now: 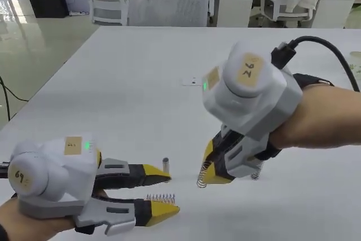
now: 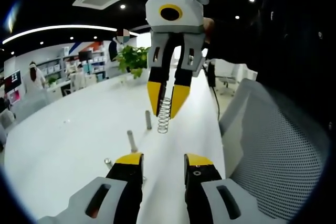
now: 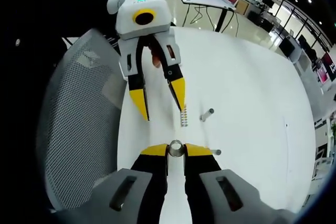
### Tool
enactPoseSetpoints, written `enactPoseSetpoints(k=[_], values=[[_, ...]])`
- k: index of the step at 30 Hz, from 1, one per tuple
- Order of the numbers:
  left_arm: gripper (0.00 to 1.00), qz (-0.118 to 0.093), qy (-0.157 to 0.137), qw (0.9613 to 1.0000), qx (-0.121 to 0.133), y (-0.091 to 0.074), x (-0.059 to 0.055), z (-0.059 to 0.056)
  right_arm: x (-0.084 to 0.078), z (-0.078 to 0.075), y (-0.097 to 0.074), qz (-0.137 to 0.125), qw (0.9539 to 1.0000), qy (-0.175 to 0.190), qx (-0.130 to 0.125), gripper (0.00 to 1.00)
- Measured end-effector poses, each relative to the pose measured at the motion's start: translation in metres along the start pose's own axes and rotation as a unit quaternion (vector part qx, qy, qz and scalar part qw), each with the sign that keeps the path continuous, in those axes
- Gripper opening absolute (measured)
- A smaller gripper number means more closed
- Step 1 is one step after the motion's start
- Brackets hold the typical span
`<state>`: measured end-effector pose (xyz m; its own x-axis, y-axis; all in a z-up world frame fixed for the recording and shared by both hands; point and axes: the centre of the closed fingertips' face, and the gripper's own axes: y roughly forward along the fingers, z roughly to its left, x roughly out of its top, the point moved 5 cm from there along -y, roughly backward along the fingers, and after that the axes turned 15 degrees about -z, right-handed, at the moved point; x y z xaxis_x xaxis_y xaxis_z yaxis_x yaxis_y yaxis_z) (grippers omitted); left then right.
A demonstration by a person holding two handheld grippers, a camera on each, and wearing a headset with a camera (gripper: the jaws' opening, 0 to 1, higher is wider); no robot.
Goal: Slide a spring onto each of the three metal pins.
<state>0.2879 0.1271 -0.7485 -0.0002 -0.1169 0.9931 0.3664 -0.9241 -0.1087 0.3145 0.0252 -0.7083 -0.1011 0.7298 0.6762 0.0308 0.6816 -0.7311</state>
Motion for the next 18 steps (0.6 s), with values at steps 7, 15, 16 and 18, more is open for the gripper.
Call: enactPoseSetpoints(k=[7,15,16,18], values=[[0.26,0.001,-0.005,0.9999,0.009,-0.005,-0.002,0.001,-0.007,-0.006,-0.006,0.005,0.9999,0.007,-0.008,0.08],[0.27,-0.002,-0.014,0.9997,0.02,-0.01,-0.005,0.0,-0.013,-0.014,-0.011,0.008,0.9997,0.013,-0.021,0.08],[0.27,-0.002,-0.015,0.9996,0.022,-0.01,-0.005,0.0,-0.015,-0.016,-0.011,0.01,0.9996,0.014,-0.022,0.08],[0.28,-0.003,-0.017,0.9995,0.026,-0.012,-0.007,0.0,-0.017,-0.018,-0.012,0.013,0.9995,0.016,-0.023,0.08]])
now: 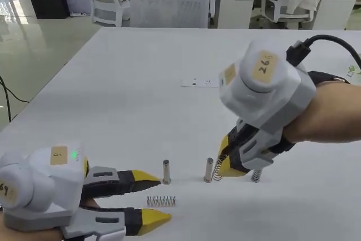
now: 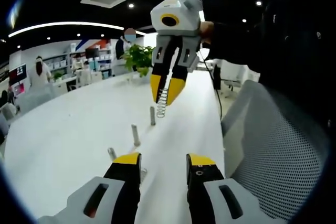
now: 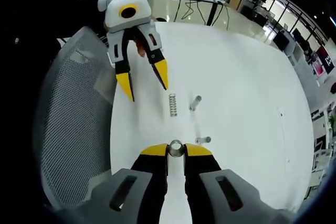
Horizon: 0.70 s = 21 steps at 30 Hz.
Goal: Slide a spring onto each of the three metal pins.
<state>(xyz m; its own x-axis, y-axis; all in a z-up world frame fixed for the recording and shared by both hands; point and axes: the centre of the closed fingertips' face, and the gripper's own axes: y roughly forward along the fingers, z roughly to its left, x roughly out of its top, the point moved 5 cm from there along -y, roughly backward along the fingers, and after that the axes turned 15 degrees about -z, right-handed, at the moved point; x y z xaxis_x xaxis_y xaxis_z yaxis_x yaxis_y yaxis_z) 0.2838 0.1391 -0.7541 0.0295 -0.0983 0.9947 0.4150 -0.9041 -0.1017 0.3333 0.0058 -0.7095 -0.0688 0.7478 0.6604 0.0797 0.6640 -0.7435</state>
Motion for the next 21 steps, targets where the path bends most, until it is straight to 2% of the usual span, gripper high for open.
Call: enactPoseSetpoints(k=[8,12,21], values=[[0.31,0.002,-0.009,0.9998,0.019,-0.009,-0.007,0.002,-0.005,-0.007,0.001,0.008,0.9999,0.002,-0.009,0.08],[0.35,0.003,-0.018,0.9993,0.033,-0.014,-0.011,0.004,-0.004,-0.01,0.002,0.006,0.9999,0.002,-0.012,0.08],[0.42,-0.001,-0.025,0.9981,0.056,-0.02,-0.013,0.007,-0.005,-0.018,0.003,0.007,0.9998,0.003,-0.017,0.08]])
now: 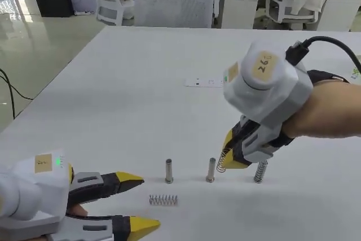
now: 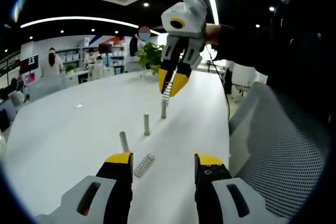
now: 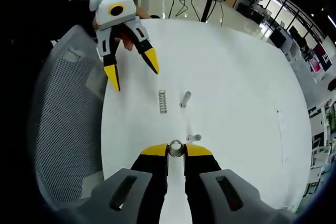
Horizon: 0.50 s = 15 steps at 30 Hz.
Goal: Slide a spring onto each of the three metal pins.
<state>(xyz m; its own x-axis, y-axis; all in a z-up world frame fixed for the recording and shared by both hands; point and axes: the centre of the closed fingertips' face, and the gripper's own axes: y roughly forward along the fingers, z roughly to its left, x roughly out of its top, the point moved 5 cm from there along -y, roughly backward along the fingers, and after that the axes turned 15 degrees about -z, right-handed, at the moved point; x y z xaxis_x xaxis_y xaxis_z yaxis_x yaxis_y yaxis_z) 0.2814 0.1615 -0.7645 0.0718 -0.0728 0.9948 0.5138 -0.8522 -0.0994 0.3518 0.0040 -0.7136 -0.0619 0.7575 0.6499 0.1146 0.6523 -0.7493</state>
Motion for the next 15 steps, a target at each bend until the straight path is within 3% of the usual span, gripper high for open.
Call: enactPoseSetpoints(k=[15], values=[[0.48,0.0,-0.008,0.9999,0.014,-0.003,-0.004,-0.004,-0.002,-0.025,0.013,-0.003,0.9998,0.006,-0.018,0.08]])
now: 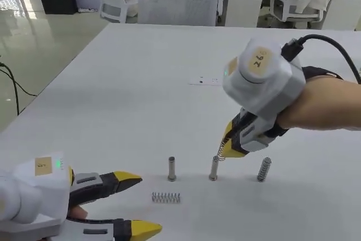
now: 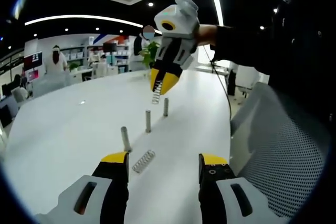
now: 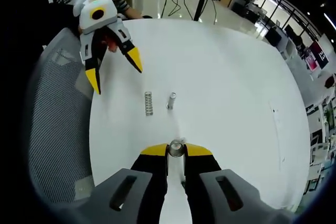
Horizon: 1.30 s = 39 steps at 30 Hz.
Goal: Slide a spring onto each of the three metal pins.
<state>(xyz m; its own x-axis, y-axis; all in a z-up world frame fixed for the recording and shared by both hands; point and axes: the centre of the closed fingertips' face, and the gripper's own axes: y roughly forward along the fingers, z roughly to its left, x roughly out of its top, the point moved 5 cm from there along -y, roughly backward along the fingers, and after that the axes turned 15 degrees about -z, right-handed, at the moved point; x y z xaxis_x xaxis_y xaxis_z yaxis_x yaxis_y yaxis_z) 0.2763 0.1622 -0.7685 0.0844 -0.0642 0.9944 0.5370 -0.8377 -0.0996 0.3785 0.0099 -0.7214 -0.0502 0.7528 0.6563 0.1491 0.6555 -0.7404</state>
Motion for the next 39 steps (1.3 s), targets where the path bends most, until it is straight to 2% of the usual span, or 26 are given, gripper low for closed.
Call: enactPoseSetpoints(k=[9,21,39], values=[[0.52,0.001,0.0,1.0,0.005,-0.001,-0.001,0.002,-0.006,-0.01,0.012,0.007,0.9999,0.008,-0.004,0.08],[0.53,0.003,0.0,1.0,0.006,-0.002,-0.003,0.003,-0.013,-0.012,0.02,0.011,0.9997,0.021,0.002,0.08],[0.52,0.006,0.001,1.0,0.005,-0.001,-0.002,0.004,-0.011,-0.014,0.025,0.006,0.9995,0.03,0.006,0.08]])
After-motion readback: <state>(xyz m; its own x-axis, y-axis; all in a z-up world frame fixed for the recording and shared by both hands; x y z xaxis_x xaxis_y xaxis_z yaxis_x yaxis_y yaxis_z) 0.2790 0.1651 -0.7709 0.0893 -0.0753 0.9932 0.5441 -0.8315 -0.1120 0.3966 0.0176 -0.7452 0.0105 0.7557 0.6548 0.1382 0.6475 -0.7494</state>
